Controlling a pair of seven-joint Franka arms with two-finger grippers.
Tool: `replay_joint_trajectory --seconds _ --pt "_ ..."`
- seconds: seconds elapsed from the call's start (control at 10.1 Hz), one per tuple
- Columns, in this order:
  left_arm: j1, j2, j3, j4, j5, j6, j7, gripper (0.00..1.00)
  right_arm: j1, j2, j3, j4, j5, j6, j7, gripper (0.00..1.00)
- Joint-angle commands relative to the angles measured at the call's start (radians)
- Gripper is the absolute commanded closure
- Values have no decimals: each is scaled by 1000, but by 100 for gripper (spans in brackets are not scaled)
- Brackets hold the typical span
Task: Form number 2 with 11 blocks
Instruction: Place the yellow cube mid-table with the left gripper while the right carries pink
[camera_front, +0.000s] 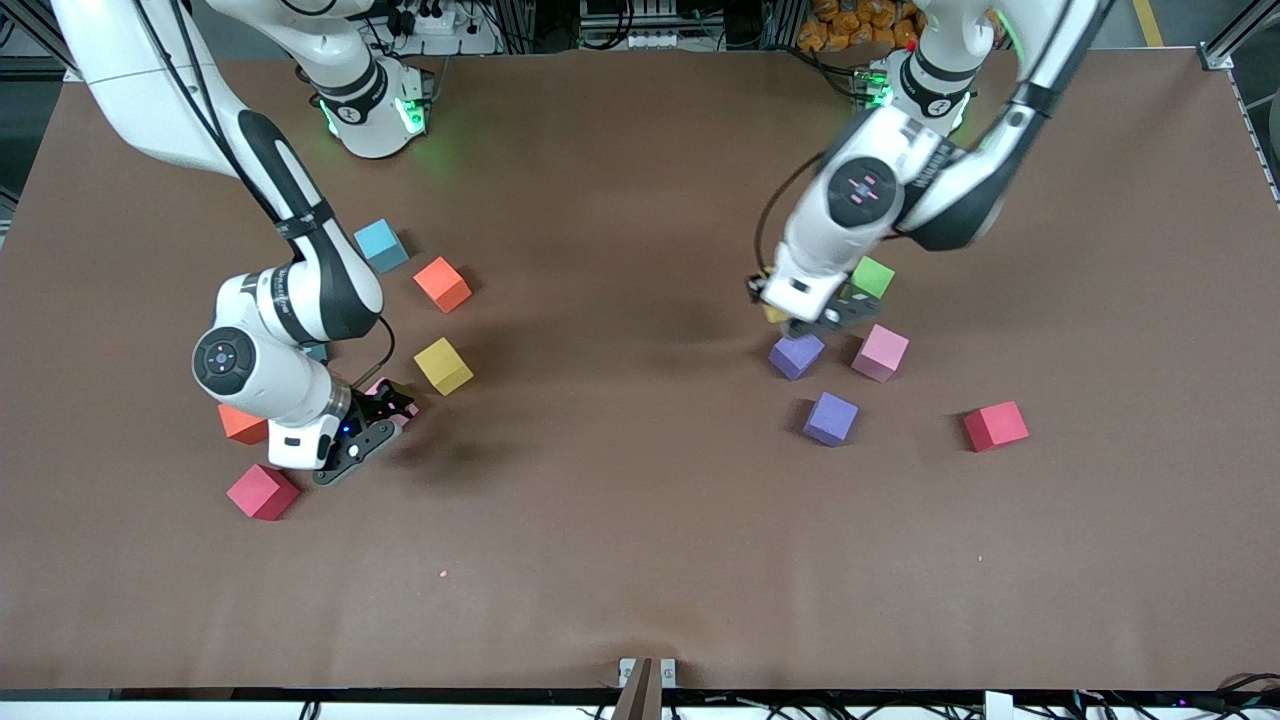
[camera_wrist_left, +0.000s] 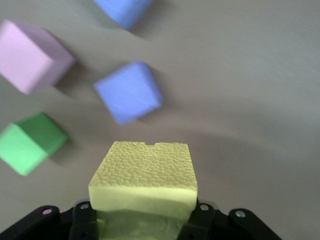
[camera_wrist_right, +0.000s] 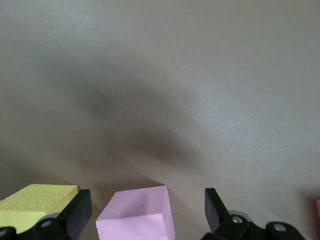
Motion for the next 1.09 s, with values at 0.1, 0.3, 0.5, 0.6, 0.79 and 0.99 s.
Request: replay_joint_trajectory --seconds 0.1,0.3,0.5,0.6,0.79,0.99 --pt "-197 172 -2 119 46 30 -71 100 -1 5 8 -62 -19 10 -20 0" --pt "-332 348 15 250 189 28 -226 100 6 10 8 -96 -64 37 -47 0" --pt "-462 468 71 340 272 30 -274 100 14 11 8 -102 -100 36 -50 0" --pt "-541 496 142 377 277 30 -274 100 11 11 8 -110 -113 37 -53 0" --pt "-618 510 211 392 272 46 -262 100 2 27 8 -110 -139 43 -55 0" --pt "-638 506 210 392 274 48 -257 100 -26 33 7 -113 -172 59 -85 0"
